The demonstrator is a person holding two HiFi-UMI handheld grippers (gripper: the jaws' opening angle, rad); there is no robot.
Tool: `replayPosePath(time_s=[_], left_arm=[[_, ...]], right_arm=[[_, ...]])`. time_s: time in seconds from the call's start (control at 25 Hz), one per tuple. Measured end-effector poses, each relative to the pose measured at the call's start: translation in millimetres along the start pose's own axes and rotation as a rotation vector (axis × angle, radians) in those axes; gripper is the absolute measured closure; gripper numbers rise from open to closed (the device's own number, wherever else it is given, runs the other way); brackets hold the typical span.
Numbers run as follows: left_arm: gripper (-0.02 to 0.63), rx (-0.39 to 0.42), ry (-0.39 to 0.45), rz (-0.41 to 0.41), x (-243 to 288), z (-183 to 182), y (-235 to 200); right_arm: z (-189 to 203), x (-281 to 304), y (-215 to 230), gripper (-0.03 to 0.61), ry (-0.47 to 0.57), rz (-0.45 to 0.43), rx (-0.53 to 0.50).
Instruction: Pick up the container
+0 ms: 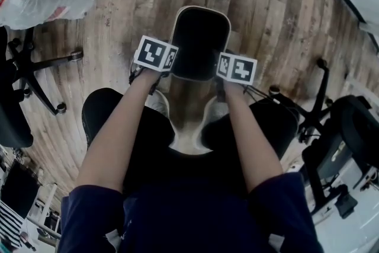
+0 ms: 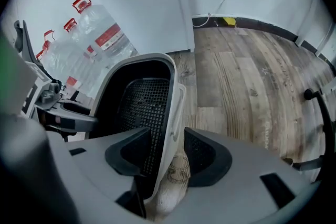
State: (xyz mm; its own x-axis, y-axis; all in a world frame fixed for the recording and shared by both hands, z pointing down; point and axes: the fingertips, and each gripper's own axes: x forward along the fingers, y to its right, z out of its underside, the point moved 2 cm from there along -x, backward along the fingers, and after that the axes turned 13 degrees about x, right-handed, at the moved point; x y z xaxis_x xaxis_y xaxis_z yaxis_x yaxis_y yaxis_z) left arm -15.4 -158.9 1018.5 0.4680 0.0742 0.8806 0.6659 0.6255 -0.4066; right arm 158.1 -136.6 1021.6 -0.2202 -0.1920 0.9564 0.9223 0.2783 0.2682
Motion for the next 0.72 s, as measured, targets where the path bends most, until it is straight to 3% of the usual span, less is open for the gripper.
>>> replayPosePath(time_s=[0.16,0.36,0.56,0.72], left_arm=[[0.425,-0.001,-0.026,0.003,11.4,6.0,-3.4],[0.495,-0.100,-0.025,0.070,20.0,7.5,0.1],[0.522,-0.057,-0.059,-0.009,18.4,4.8,0.4],[0.532,-0.046,-0.018,-0.052,-1.1,-13.2,0.5]], right_arm=[[8.6,11.4,7.8,0.393,-0.022,-0.006,0.010],[8.5,20.3,6.0,0.447,-0.025,-0.010,0.005],[9.0,19.6,5.3,0.479,-0.014,-0.002,0.045],[-7.0,0.5,-3.8,0.485,0.028,-0.016,0.044]])
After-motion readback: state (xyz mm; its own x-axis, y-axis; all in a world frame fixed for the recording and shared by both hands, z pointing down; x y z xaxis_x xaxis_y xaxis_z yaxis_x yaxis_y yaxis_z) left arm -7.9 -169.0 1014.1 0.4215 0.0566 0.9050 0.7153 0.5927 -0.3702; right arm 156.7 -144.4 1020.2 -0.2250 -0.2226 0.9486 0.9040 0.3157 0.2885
